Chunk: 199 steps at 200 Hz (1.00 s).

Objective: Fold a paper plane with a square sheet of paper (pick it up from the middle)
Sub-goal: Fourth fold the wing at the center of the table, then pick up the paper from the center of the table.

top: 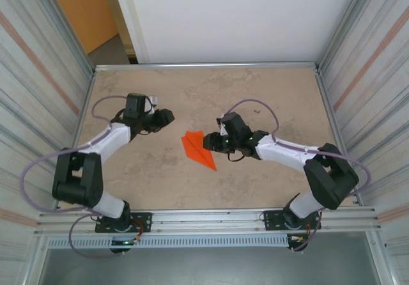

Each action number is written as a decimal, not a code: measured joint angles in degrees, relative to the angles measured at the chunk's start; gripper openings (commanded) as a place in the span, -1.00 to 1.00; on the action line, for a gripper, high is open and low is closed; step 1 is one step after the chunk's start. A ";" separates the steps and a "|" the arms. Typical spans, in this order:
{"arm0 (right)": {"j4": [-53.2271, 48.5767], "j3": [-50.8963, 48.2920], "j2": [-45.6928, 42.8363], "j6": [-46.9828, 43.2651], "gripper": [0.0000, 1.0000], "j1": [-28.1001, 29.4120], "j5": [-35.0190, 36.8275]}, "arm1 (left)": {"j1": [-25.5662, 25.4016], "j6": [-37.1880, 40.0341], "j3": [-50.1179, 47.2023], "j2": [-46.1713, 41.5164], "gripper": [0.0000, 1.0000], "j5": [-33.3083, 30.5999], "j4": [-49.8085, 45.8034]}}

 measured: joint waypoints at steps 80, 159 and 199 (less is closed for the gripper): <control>0.17 1.38 8.24 -9.35 -0.16 -3.54 -5.27 | 0.00 -3.17 -16.65 -10.27 0.89 7.98 6.08; 1.55 8.63 19.34 -15.37 -0.54 -4.20 -14.08 | 0.00 -6.32 -19.67 -10.23 0.97 14.64 17.05; 3.43 9.01 20.02 -15.54 -0.85 -4.90 -17.35 | -0.02 -6.99 -19.93 -10.23 0.91 16.65 19.34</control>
